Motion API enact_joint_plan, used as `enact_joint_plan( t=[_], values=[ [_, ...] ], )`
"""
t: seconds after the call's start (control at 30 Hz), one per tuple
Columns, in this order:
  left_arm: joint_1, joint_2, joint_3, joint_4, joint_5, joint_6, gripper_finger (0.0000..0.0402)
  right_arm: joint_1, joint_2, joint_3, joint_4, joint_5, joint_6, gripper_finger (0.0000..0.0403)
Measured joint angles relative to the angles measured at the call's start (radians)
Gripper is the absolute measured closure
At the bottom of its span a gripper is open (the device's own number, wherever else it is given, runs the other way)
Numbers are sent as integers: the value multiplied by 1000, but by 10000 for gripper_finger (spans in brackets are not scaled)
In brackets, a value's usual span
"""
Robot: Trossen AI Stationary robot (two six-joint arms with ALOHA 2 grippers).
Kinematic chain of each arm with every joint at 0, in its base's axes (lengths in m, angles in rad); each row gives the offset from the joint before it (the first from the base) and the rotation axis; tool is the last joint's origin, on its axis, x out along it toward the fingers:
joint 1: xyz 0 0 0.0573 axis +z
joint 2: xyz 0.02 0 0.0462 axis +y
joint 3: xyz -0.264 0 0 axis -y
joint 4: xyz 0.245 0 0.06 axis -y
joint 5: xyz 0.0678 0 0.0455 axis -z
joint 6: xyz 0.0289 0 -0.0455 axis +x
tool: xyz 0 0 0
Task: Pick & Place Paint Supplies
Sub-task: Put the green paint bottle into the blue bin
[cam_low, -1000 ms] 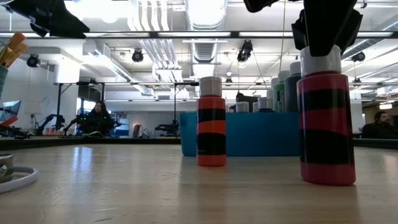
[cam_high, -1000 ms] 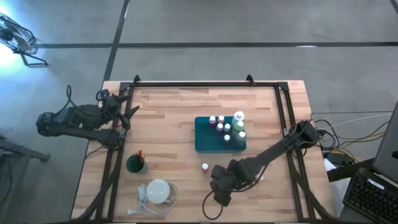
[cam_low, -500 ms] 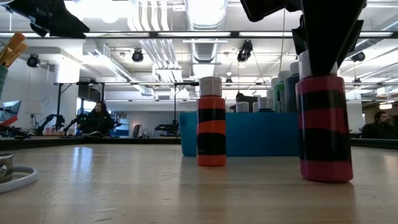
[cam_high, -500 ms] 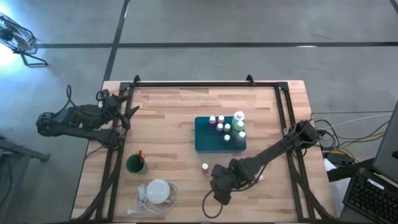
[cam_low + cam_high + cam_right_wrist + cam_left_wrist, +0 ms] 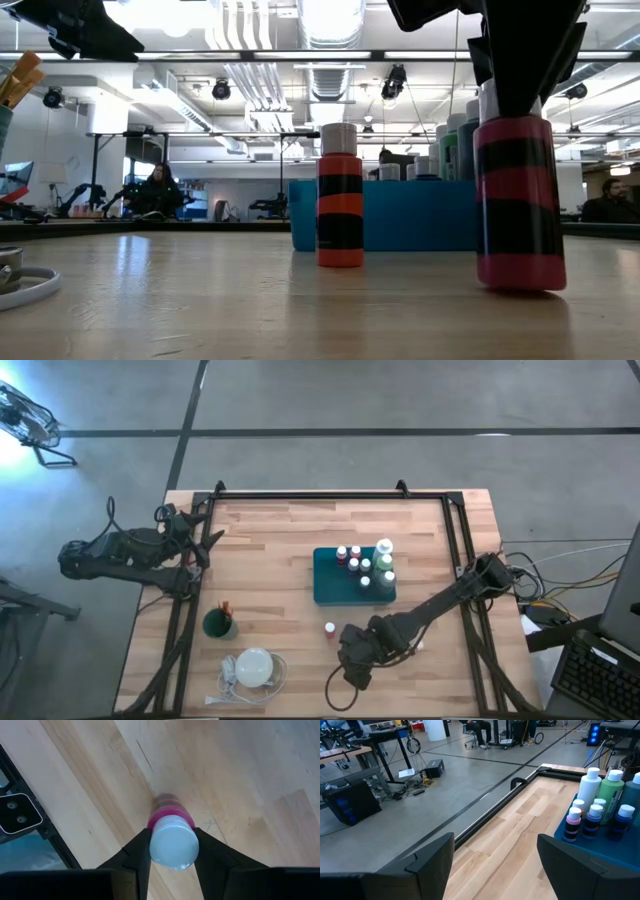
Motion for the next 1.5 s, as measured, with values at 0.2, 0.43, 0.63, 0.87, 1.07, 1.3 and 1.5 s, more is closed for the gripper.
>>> enact_joint_plan(
  t=[0.2,0.43,0.63,0.87,1.07,1.3,1.5],
  values=[
    [0,0,0,0,0,0,113,0,0,0,0,0,-9,291],
    [0,0,0,0,0,0,113,-7,-44,9,-8,4,-12,291],
    [0,0,0,0,0,0,113,-42,-146,11,-35,7,-8,291],
    [0,0,0,0,0,0,113,-120,-288,11,-54,90,-52,291],
    [0,0,0,0,0,0,113,-235,-382,12,-48,168,-158,291],
    [0,0,0,0,0,0,113,-382,-385,12,-60,100,-330,291],
    [0,0,0,0,0,0,113,-443,-342,11,-91,53,-439,291]
  ],
)
